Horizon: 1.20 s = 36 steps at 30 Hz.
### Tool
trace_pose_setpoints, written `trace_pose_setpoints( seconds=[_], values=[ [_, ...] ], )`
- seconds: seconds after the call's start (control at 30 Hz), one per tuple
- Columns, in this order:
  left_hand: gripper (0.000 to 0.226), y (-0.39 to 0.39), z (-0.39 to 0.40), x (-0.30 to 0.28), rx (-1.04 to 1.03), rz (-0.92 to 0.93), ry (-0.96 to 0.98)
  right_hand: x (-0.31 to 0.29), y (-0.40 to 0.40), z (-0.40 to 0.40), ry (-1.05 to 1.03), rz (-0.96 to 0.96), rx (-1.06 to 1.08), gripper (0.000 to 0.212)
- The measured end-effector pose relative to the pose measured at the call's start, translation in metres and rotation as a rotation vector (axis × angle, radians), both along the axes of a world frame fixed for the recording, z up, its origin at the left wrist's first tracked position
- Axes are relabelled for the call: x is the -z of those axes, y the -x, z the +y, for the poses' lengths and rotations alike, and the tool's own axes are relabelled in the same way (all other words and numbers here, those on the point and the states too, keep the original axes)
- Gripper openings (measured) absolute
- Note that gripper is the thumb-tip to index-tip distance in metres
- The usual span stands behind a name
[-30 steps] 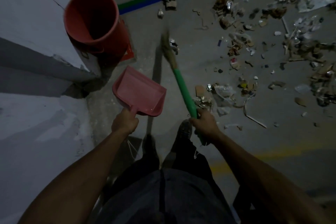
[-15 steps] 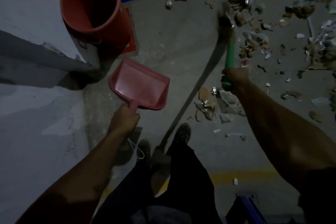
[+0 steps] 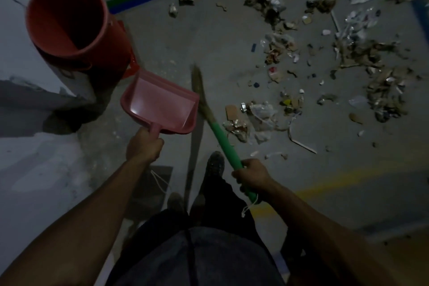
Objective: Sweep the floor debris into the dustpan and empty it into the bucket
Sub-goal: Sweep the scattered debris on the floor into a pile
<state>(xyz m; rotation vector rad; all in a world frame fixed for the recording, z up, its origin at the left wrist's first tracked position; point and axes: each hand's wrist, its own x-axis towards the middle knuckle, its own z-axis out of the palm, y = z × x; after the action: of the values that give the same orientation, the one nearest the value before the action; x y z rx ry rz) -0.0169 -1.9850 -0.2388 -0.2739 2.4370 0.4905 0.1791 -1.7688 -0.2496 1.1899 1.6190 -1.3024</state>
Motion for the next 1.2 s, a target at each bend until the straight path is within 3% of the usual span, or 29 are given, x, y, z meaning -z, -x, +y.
trace_pose_setpoints(
  seconds=[0.1, 0.23, 0.37, 0.5, 0.67, 0.8, 0.9, 1.2],
  values=[
    [0.013, -0.007, 0.005, -0.002, -0.024, -0.011, -0.049, 0.001, -0.021, 0.025, 0.034, -0.134, 0.116, 0.020],
    [0.011, -0.015, 0.010, 0.001, -0.028, -0.037, -0.095, 0.010, -0.013, 0.087, -0.064, -0.160, 0.275, 0.025],
    [0.011, -0.017, 0.013, 0.006, -0.020, -0.050, -0.104, 0.017, 0.022, 0.124, -0.240, -0.102, 0.329, 0.032],
    [0.014, -0.013, 0.017, 0.009, -0.020, -0.051, -0.123, 0.007, 0.040, 0.110, -0.341, 0.020, 0.255, 0.025],
    [0.011, -0.004, 0.027, 0.002, -0.003, -0.065, -0.122, -0.021, 0.016, 0.049, -0.156, 0.117, 0.182, 0.017],
    [0.017, 0.009, 0.038, -0.007, 0.022, -0.072, -0.127, -0.032, -0.002, 0.028, -0.063, 0.026, 0.104, 0.017],
    [0.016, 0.019, 0.046, -0.014, 0.073, -0.092, -0.136, -0.030, -0.004, 0.045, -0.048, -0.079, 0.187, 0.027],
    [0.052, 0.088, 0.079, -0.014, 0.363, -0.163, -0.025, -0.011, 0.070, 0.102, -0.341, -0.048, 0.492, 0.031]
  ],
)
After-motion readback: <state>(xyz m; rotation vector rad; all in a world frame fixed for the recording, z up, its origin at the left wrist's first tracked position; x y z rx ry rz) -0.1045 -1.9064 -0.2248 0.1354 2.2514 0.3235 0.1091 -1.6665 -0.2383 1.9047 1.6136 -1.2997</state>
